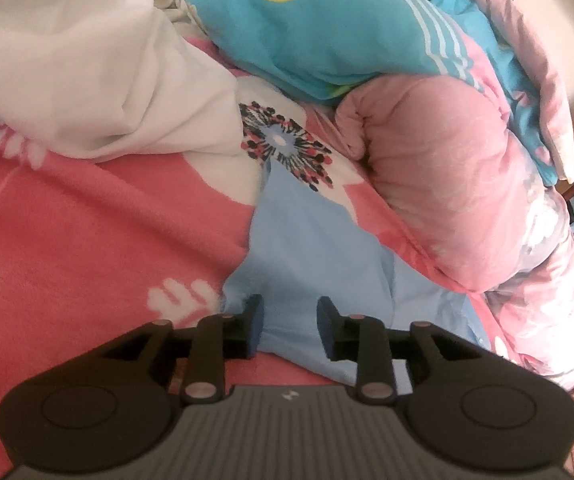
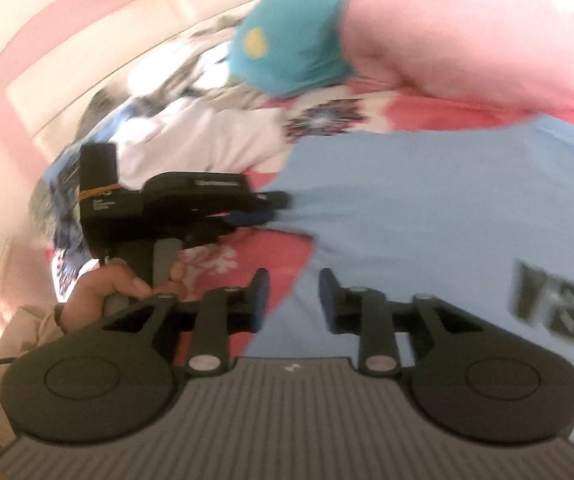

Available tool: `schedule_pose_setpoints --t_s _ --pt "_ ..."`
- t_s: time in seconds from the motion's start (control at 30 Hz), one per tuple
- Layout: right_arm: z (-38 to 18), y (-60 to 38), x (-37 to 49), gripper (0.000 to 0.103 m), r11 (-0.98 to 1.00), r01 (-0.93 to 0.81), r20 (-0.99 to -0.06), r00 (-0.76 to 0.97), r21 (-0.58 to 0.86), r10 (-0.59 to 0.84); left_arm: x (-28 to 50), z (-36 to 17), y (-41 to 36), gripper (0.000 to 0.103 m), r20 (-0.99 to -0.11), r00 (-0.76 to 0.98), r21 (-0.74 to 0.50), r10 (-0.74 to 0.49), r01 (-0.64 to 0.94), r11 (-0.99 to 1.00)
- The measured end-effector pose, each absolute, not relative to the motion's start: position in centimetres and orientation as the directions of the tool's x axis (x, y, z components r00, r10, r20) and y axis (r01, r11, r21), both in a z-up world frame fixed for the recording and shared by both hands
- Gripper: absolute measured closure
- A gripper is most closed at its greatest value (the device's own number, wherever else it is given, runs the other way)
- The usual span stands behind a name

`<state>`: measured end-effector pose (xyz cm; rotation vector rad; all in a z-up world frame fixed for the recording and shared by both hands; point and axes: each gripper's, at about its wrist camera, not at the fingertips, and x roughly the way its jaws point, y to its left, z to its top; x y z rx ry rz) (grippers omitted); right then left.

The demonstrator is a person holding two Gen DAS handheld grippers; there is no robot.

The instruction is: Fold clothes

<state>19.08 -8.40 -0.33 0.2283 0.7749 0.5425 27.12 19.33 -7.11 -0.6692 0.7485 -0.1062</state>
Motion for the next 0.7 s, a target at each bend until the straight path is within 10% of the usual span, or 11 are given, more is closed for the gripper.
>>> schedule_pose_setpoints --t_s 0.37,0.7 --pt "3.0 -17.3 9.6 0.011 0.951 -0.072 -0.538 0.811 0.302 0.232 24.5 -4.0 17.8 0.03 -0.536 0.79 -0.539 -0.298 -0.048 0.841" --pt "4.4 -22.1 5.8 0.001 0.957 0.016 -0.482 0.866 0.29 0.132 18.7 4.3 12.7 0.011 -0.472 0.808 -0.424 -0.354 0.144 0.894"
